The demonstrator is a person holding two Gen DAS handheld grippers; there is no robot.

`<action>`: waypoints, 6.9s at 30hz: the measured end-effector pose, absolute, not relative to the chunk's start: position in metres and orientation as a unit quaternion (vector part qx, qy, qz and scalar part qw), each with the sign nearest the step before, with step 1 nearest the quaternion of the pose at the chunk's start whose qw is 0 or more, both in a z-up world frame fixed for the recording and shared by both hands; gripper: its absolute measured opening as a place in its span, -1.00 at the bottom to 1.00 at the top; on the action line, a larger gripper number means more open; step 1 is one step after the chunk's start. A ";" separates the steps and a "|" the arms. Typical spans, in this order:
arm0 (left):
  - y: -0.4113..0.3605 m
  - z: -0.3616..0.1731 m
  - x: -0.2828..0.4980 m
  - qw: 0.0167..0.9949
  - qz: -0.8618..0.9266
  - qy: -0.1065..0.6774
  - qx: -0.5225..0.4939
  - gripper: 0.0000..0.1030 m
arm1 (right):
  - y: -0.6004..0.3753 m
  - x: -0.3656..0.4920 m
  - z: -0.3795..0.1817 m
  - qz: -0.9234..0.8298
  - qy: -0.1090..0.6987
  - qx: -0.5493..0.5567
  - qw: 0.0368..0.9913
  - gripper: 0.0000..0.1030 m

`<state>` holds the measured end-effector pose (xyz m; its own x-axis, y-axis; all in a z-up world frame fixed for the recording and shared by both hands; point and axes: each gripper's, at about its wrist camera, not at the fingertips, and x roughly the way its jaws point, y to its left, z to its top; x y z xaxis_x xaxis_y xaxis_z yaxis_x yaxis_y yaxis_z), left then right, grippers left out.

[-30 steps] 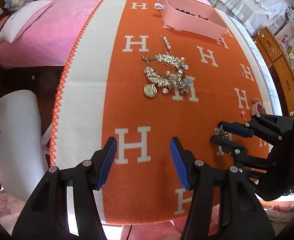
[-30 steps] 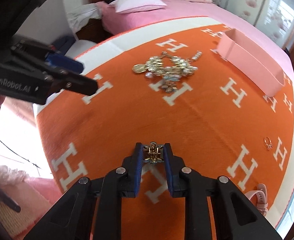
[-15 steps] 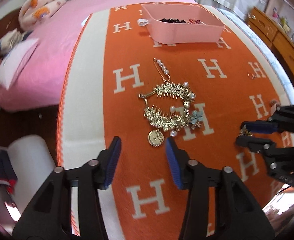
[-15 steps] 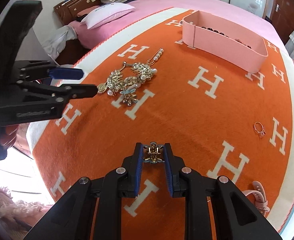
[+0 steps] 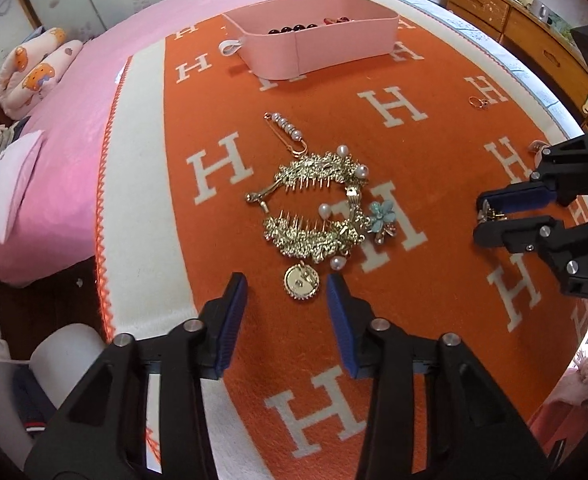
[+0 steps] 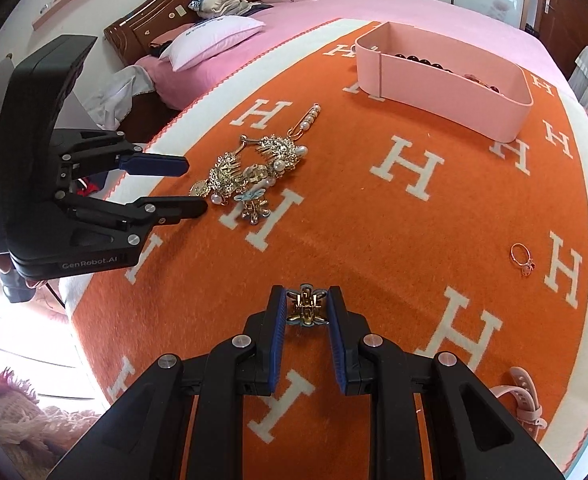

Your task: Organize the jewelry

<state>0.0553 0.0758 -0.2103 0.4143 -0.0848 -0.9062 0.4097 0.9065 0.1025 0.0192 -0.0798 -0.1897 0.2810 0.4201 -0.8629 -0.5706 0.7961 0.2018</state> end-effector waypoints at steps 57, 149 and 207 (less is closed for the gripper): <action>-0.025 -0.082 0.273 0.868 -0.077 0.490 0.022 -0.69 | -0.148 0.269 -0.070 0.216 0.490 0.044 0.843 -0.61; 0.028 -0.141 0.075 0.831 -0.135 0.526 0.121 -0.22 | -0.240 0.009 -0.162 0.101 0.562 0.068 0.818 -0.13; 0.061 -0.034 0.125 0.848 -0.126 0.514 -0.041 -0.89 | -0.234 0.039 -0.097 0.183 0.517 0.087 0.831 -0.83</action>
<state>0.1251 0.0608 -0.0335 0.4403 -0.2556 -0.8607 0.1709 0.9650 -0.1991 0.0393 -0.2342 -0.0965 0.3979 0.3943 -0.8284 -0.2135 0.9179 0.3344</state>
